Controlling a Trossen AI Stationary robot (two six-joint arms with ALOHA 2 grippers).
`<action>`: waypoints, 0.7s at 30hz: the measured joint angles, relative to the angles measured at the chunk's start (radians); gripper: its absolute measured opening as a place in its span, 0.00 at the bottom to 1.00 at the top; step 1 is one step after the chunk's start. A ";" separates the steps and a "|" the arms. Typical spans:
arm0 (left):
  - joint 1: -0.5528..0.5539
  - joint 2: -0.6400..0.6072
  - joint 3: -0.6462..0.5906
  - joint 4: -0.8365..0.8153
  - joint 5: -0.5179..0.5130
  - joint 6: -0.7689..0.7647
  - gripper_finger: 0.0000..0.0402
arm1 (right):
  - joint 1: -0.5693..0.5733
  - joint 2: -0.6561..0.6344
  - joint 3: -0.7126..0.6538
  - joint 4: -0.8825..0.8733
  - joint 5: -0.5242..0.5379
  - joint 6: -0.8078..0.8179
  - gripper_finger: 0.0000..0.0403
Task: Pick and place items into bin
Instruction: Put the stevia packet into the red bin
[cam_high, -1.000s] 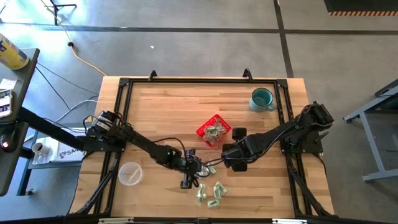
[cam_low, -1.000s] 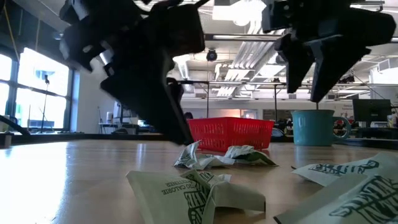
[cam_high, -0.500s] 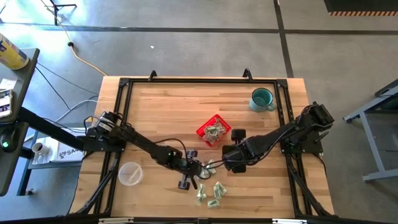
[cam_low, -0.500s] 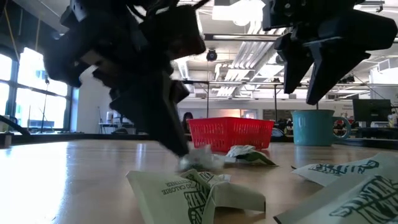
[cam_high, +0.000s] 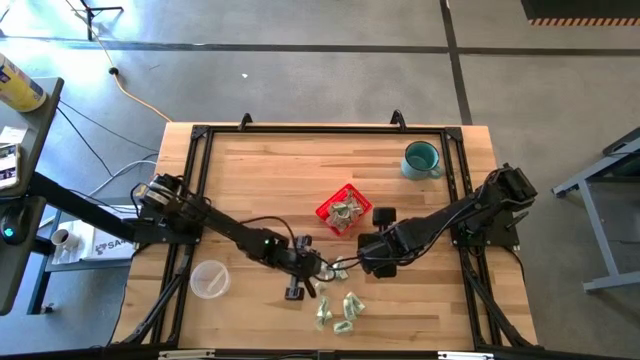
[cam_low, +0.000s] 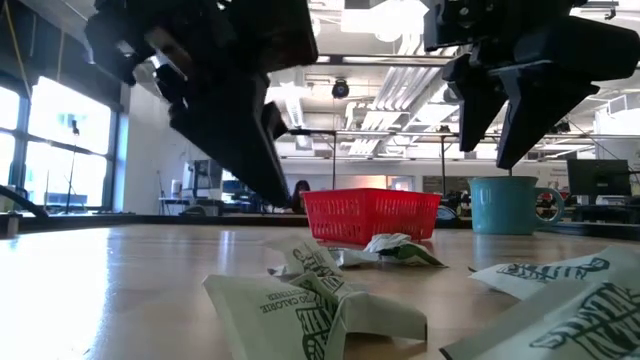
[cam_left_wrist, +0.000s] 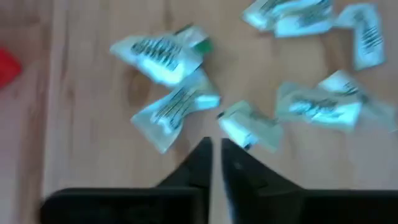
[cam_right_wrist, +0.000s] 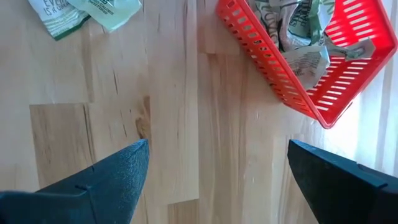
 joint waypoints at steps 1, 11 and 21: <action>-0.002 0.000 0.000 0.015 0.008 -0.005 0.21 | 0.000 0.000 0.000 0.000 -0.001 -0.001 0.92; -0.008 0.042 0.003 0.044 0.143 -0.231 0.67 | 0.000 0.000 0.000 0.002 0.007 -0.004 0.92; -0.007 0.104 0.001 0.158 0.182 -0.376 0.72 | 0.000 0.000 0.000 0.014 0.012 -0.011 0.92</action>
